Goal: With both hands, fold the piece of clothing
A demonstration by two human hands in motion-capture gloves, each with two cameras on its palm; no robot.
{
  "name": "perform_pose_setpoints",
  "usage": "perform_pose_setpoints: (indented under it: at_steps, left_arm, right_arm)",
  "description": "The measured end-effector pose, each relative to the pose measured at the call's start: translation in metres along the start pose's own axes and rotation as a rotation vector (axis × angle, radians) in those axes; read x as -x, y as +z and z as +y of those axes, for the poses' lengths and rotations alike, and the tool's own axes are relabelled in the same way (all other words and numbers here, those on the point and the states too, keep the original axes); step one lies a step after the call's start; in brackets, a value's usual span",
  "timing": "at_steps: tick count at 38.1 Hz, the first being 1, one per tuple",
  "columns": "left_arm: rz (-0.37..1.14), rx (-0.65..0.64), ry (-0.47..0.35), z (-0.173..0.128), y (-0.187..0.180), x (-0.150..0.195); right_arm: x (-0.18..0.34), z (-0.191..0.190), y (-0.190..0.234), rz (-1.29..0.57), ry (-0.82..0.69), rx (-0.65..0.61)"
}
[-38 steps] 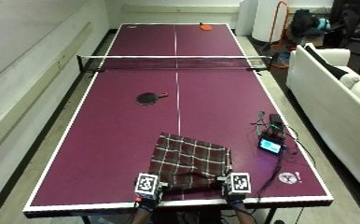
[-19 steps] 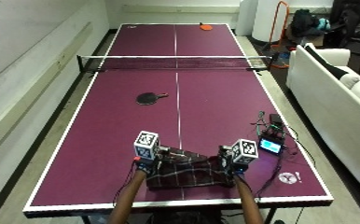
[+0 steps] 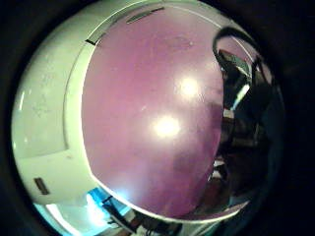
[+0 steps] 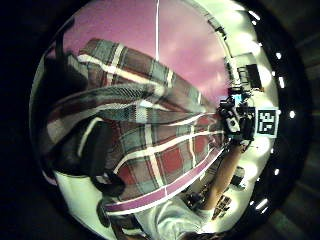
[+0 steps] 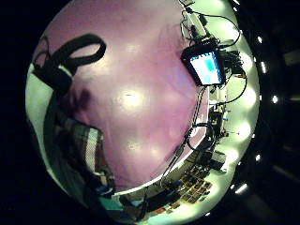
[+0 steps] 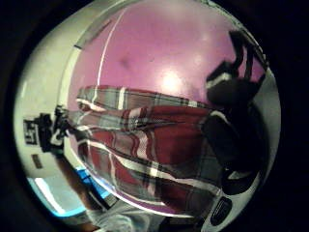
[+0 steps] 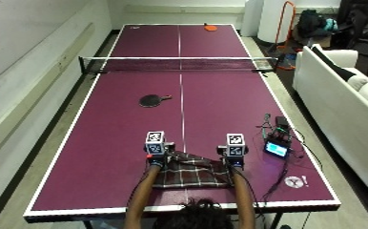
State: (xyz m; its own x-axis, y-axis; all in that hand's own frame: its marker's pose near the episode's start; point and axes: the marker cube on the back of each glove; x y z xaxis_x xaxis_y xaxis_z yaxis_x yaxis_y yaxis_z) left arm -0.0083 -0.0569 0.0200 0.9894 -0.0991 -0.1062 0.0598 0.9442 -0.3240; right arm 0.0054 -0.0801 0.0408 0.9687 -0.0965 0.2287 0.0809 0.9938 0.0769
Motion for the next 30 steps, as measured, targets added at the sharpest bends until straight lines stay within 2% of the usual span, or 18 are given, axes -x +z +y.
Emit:
perform_pose_setpoints:
  at_steps: [2,4,8,11,15,18,24,30]
  left_arm:
    - [0.041,-0.003,-0.013,-0.011,0.004,0.001]
    - [0.074,-0.072,-0.024,-0.017,0.005,0.003]
    - [0.065,-0.283,-0.026,-0.017,-0.001,0.010]
    - [-0.009,-0.360,0.025,-0.001,-0.001,0.013]
    - [-0.097,-0.322,0.132,0.024,0.017,0.008]
    - [-0.105,-0.259,0.173,0.037,0.034,0.005]
    - [-0.099,-0.052,0.193,0.054,0.068,0.004]
    - [-0.162,-0.034,0.197,0.054,0.076,-0.002]
  right_arm:
    - [-0.007,-0.005,0.010,-0.019,0.008,0.035]
    - [-0.018,0.002,0.014,-0.019,0.049,0.091]
    - [-0.033,0.010,0.010,-0.081,0.100,0.014]
    - [-0.049,0.035,0.009,-0.192,0.177,0.022]
    - [-0.065,0.078,0.011,-0.349,0.331,0.192]
    - [-0.067,0.094,0.018,-0.385,0.370,0.299]
    - [-0.060,0.103,0.031,-0.204,0.275,0.384]
    - [-0.050,0.102,0.038,-0.142,0.138,0.429]
